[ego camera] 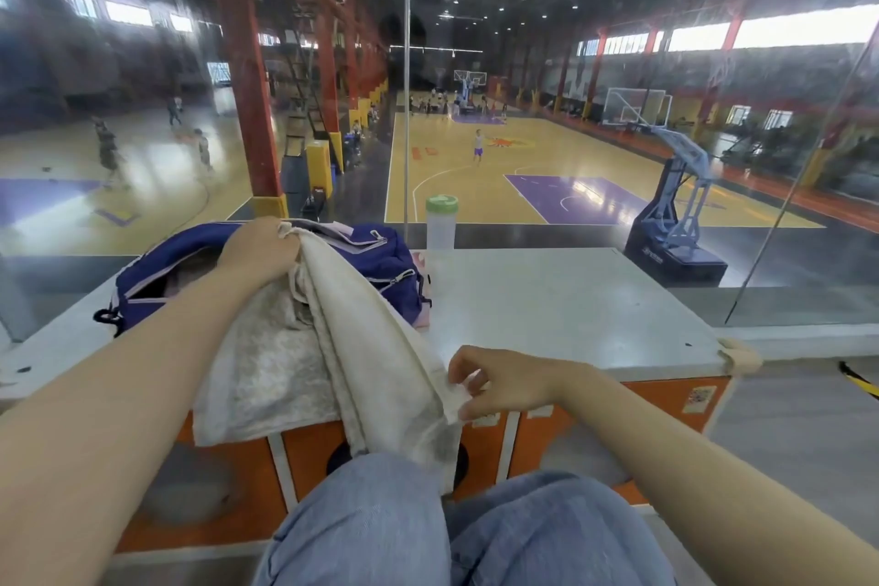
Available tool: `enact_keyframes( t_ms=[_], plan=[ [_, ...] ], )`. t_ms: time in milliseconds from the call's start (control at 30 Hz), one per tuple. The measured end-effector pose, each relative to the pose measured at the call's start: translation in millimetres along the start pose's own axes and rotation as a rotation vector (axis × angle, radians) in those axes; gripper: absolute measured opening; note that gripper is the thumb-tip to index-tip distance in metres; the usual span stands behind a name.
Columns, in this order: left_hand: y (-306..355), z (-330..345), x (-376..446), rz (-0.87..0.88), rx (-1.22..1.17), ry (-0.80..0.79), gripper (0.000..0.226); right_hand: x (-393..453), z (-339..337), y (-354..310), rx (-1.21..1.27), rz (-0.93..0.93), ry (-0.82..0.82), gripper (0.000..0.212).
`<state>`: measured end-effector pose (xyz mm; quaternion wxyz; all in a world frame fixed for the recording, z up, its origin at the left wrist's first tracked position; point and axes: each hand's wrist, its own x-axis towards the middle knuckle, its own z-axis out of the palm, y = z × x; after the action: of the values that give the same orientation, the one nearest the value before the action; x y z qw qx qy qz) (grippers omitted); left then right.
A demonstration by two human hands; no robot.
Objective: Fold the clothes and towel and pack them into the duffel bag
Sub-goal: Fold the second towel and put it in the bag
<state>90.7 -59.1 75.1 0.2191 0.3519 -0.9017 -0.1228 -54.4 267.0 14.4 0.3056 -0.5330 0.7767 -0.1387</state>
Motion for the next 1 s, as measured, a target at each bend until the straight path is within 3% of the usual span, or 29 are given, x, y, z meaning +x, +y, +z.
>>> enact_keyframes(
  t_ms=[100,200,333,433,500,567,667,733,800,900,1000],
  plan=[
    [-1,5,4,0.001,0.007,0.002,0.025,13,22,5,-0.125,0.068,0.043,0.071],
    [-2,9,7,-0.016,-0.008,0.043,0.022,23,38,7,-0.309,0.009,0.113,0.076],
    [-3,11,8,-0.041,-0.051,0.055,0.025,35,48,14,-0.593,-0.085,0.326,0.063],
    [-2,11,5,-0.046,-0.072,0.071,0.024,41,52,14,-0.695,-0.108,0.395,0.049],
    [-2,11,2,-0.057,-0.087,0.074,0.025,42,52,13,-0.63,-0.111,0.417,0.032],
    [2,7,-3,-0.051,-0.143,0.067,0.027,42,46,16,-0.396,-0.084,0.473,0.019],
    [9,-4,-13,-0.008,-0.343,0.061,0.023,39,21,21,-0.025,-0.018,0.644,0.019],
    [13,-18,-20,0.008,-0.486,0.078,0.014,31,-7,21,0.085,0.012,0.78,0.022],
    [13,-35,-27,0.032,-0.656,0.048,0.009,17,-38,19,0.065,0.037,0.933,0.024],
    [19,-62,-41,0.014,-0.908,-0.004,0.022,-6,-85,18,-0.111,-0.026,1.19,0.028],
    [37,-84,-51,0.071,-0.891,0.096,0.032,-30,-121,8,-0.094,-0.1,1.363,0.033]
  ],
)
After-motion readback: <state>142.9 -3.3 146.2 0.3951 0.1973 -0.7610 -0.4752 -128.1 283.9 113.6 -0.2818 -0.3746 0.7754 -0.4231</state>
